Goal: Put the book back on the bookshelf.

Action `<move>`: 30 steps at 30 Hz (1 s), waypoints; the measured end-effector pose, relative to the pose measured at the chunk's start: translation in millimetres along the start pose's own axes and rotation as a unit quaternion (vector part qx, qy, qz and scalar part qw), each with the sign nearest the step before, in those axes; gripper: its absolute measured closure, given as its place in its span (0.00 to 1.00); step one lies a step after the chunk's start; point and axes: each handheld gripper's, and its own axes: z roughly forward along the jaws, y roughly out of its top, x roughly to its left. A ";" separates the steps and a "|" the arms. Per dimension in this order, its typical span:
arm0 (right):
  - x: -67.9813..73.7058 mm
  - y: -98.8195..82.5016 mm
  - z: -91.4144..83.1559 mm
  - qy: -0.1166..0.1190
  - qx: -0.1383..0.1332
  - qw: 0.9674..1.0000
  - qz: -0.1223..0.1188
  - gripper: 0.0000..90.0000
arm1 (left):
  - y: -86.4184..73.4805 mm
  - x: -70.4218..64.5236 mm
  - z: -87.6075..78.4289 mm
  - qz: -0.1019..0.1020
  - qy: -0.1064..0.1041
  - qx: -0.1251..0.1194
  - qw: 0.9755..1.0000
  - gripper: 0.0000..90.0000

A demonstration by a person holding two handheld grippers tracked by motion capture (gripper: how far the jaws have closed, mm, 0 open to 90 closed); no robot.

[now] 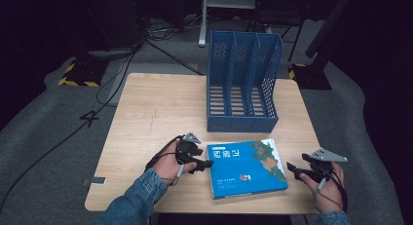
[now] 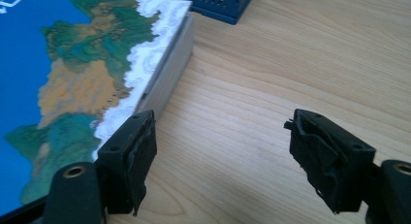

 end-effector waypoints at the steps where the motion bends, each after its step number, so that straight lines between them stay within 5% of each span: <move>1: 2.2 1.2 0.0 0.005 0.001 1.000 -0.003 0.30 | -1.3 -0.8 3.6 -0.001 0.000 0.005 1.000 0.37; 5: 12.6 6.8 0.6 0.027 0.008 0.999 -0.021 0.30 | -4.2 -4.4 14.4 -0.011 -0.027 0.012 1.000 0.34; 13: 32.7 18.6 -4.6 0.045 0.006 0.998 -0.049 0.30 | -4.3 -9.5 16.2 -0.009 -0.012 0.010 1.000 0.33; 17: 51.7 28.5 -7.3 0.067 0.003 0.995 -0.076 0.30 | -1.9 -13.6 11.1 0.013 0.003 0.009 1.000 0.41; 20: 67.4 31.9 -1.8 0.113 0.013 0.989 -0.091 0.30 | -0.2 -18.1 8.1 0.011 -0.027 0.012 0.999 0.49; 25: 85.2 30.7 7.7 0.151 0.026 0.981 -0.117 0.28 | 0.0 -32.0 10.8 0.037 -0.051 0.028 0.998 0.51; 30: 104.3 30.8 13.9 0.184 0.032 0.971 -0.148 0.24 | -2.4 -39.3 17.3 0.039 -0.068 0.044 0.996 0.52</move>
